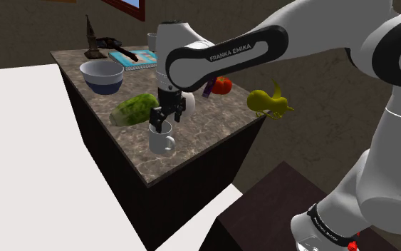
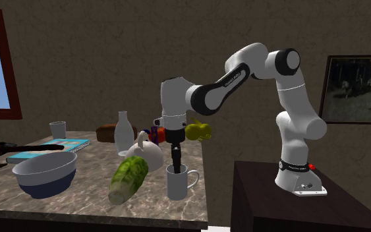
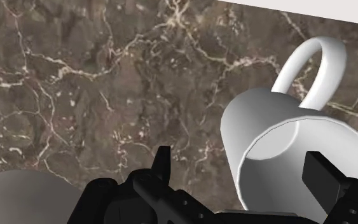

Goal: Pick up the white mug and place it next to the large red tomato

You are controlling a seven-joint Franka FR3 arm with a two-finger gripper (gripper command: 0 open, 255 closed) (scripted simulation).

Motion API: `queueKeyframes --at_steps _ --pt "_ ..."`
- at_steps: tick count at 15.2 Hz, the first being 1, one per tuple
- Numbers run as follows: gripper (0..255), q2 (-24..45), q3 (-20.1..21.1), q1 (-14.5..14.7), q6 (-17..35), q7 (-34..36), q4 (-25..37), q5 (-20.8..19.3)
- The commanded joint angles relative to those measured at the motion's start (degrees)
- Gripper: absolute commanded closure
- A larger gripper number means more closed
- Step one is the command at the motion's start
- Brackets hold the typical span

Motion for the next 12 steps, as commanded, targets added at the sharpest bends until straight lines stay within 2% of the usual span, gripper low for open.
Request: queueKeyframes --at_steps 1,9,10,12 --pt "0 0.9 -0.1 0.1 1.7 0.2 -0.8 -0.3" --pt "0 0.9 -0.1 0.1 1.7 0.2 -0.8 -0.3" --pt "255 0.9 -0.1 0.1 1.7 0.2 -0.8 -0.3" --pt "255 0.9 -0.1 0.1 1.7 0.2 -0.8 -0.3"
